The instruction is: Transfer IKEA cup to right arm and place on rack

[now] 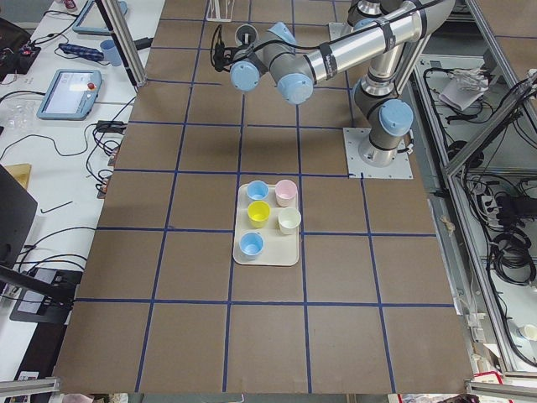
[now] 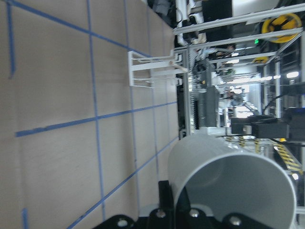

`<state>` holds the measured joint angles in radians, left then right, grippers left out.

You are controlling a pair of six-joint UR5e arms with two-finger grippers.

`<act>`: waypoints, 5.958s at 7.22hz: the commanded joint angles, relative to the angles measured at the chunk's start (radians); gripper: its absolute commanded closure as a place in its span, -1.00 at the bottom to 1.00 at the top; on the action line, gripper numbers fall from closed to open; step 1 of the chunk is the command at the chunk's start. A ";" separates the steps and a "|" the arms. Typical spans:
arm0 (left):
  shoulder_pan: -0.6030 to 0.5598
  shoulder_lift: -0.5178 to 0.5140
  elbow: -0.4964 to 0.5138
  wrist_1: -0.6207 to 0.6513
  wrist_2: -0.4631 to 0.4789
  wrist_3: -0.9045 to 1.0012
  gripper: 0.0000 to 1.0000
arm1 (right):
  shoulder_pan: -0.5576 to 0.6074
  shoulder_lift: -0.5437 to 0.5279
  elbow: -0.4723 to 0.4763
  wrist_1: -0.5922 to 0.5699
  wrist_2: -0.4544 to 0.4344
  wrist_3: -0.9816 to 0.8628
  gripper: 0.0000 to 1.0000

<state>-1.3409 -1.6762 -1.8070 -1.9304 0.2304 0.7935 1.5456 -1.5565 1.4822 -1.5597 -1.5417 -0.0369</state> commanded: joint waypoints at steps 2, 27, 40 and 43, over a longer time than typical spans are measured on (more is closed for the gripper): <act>-0.113 0.036 -0.115 -0.003 -0.146 -0.016 1.00 | -0.007 -0.007 -0.011 0.001 -0.001 -0.003 -1.00; -0.308 -0.026 -0.095 0.033 -0.464 -0.082 1.00 | -0.380 -0.020 0.032 1.002 0.963 0.265 -1.00; -0.313 -0.033 -0.095 0.031 -0.464 -0.083 1.00 | -0.187 0.073 0.012 0.774 1.065 0.460 -1.00; -0.314 -0.034 -0.095 0.031 -0.465 -0.083 1.00 | -0.185 0.078 0.010 0.744 1.071 0.471 -0.90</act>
<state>-1.6541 -1.7099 -1.9021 -1.8991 -0.2342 0.7102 1.3600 -1.4803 1.4937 -0.7982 -0.4735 0.4318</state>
